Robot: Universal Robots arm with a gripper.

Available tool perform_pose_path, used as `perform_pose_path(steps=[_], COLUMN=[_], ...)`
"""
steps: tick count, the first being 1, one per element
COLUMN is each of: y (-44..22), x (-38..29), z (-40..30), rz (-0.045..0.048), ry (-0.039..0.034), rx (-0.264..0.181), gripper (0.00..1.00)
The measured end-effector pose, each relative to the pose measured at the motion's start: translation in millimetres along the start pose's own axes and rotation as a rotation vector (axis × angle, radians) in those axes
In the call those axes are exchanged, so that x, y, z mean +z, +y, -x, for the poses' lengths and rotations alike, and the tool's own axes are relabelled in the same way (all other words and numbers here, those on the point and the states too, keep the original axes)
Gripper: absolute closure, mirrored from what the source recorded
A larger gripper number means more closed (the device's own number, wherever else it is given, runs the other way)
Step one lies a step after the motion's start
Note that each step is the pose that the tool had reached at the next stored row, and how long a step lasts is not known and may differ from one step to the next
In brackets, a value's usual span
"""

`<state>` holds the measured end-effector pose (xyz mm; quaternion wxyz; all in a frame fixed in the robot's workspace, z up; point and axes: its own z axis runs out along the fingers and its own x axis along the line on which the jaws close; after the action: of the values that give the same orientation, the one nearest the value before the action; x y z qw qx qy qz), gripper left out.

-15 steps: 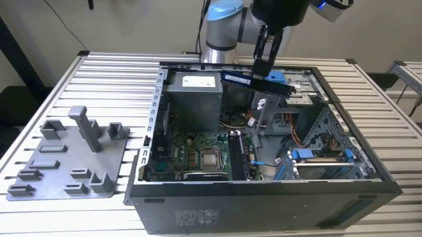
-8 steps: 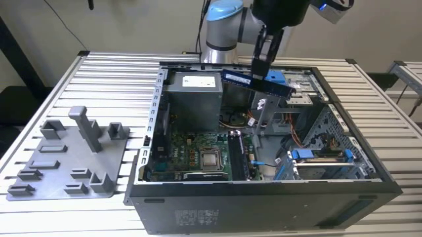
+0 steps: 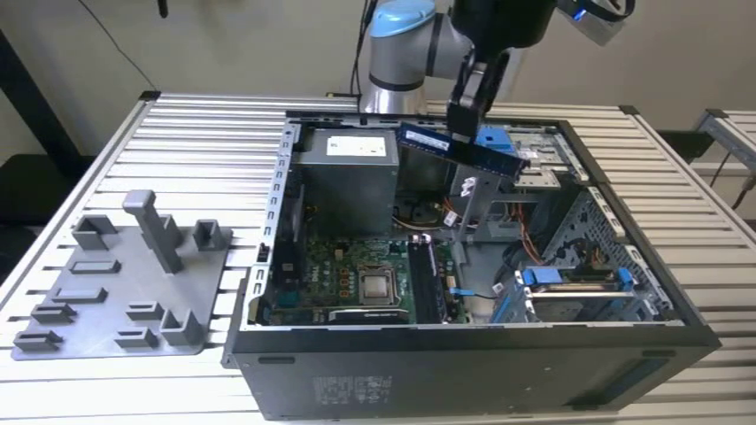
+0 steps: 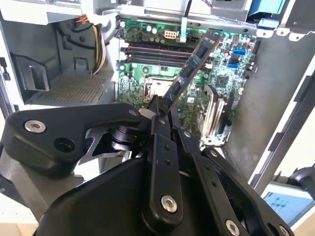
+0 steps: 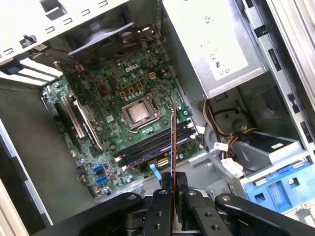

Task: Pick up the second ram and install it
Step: 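Insert the second ram into the second slot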

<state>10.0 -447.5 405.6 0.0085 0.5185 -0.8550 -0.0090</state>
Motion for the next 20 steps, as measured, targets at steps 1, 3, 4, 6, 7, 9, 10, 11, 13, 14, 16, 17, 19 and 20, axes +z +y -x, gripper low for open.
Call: perform_pose_path(steps=[1, 3, 4, 6, 7, 9, 10, 11, 13, 14, 16, 17, 19, 20], y=[0.0, -0.1, -0.1, -0.2, -0.3, -0.2, -0.3, -0.2, -0.3, -0.3, -0.3, -0.3, -0.3, -0.3], x=[0.0, 0.1, 0.1, 0.2, 0.2, 0.2, 0.2, 0.2, 0.2, 0.2, 0.3, 0.4, 0.5, 0.5], z=[0.0, 0.1, 0.1, 0.1, 0.1, 0.1, 0.1, 0.1, 0.1, 0.1, 0.1, 0.2, 0.2, 0.2], rz=[0.0, 0.0001, 0.0001, 0.0002, 0.0002, 0.0002, 0.0002, 0.0002, 0.0001, 0.0, -0.0001, -0.0001, -0.0002, -0.0001], ry=[-0.0001, -0.0005, -0.0007, -0.0011, -0.0012, -0.0013, -0.0012, -0.0013, -0.0011, -0.0009, -0.0008, -0.001, -0.0011, -0.0012], rx=[0.009, 0.025, 0.034, 0.051, 0.057, 0.058, 0.058, 0.059, 0.059, 0.061, 0.071, 0.08, 0.1, 0.11], gripper=[0.85, 0.85, 0.85, 0.85, 0.85, 0.85, 0.85, 0.85, 0.85, 0.85, 0.85, 0.85, 0.85, 0.85])
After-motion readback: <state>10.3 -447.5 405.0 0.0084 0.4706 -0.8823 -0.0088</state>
